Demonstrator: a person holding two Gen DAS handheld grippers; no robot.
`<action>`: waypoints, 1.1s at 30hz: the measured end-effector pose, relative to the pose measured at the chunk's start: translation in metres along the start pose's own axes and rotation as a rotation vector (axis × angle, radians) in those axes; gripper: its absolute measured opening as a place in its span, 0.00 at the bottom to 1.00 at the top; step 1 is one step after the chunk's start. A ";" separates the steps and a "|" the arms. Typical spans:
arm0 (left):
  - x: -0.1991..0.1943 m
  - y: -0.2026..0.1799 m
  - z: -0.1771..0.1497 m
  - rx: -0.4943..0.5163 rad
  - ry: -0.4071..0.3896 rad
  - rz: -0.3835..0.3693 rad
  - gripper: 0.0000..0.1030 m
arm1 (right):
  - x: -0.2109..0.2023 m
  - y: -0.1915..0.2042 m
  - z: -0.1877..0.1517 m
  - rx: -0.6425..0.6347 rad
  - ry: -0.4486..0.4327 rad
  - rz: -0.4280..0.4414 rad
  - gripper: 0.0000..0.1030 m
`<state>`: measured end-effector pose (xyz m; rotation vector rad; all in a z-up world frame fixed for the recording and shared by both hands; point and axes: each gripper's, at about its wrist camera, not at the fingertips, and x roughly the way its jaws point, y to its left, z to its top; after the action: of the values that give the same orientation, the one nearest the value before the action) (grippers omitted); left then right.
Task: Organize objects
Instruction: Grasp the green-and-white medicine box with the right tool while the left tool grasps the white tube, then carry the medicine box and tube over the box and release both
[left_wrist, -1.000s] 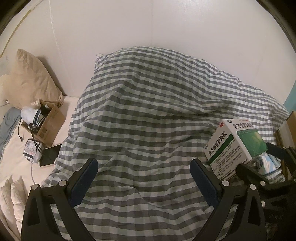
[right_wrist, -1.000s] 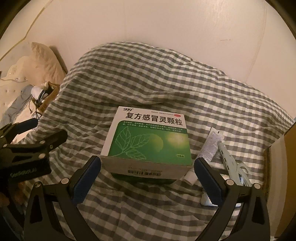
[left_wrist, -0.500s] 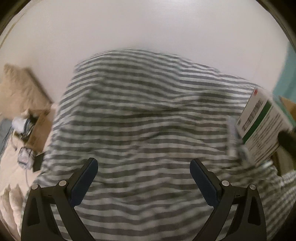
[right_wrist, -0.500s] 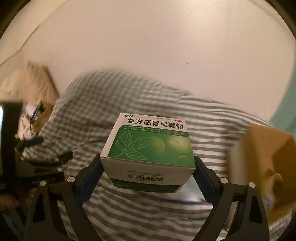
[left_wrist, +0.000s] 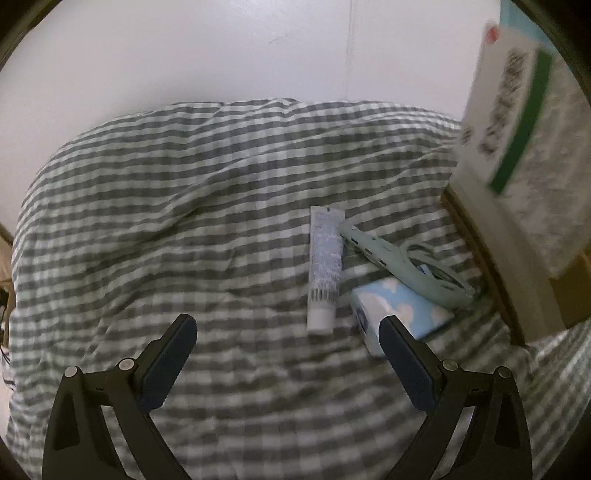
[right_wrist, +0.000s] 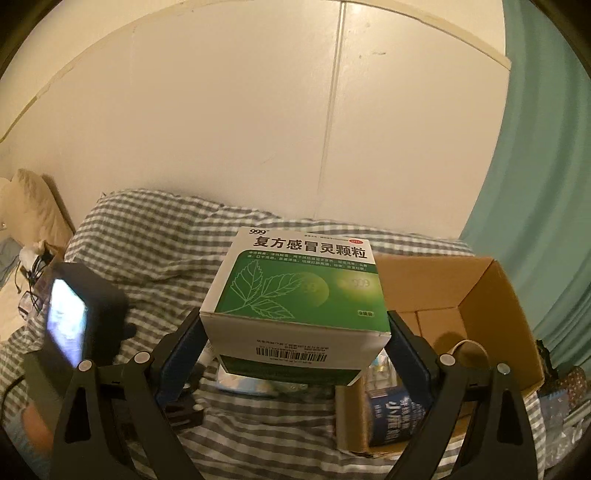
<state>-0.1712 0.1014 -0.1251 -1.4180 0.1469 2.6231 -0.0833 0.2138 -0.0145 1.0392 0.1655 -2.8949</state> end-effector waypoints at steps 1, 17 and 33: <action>0.005 0.001 0.003 0.002 0.007 0.004 0.97 | -0.001 -0.003 0.001 0.004 -0.004 0.009 0.90; 0.051 -0.006 0.010 0.069 0.101 -0.128 0.23 | 0.015 -0.016 -0.004 0.015 0.027 0.037 0.90; -0.160 -0.038 0.054 0.030 -0.236 -0.153 0.23 | -0.099 -0.046 0.041 -0.068 -0.121 0.036 0.90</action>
<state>-0.1222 0.1327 0.0375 -1.0539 0.0468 2.6222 -0.0369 0.2567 0.0841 0.8447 0.2336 -2.8868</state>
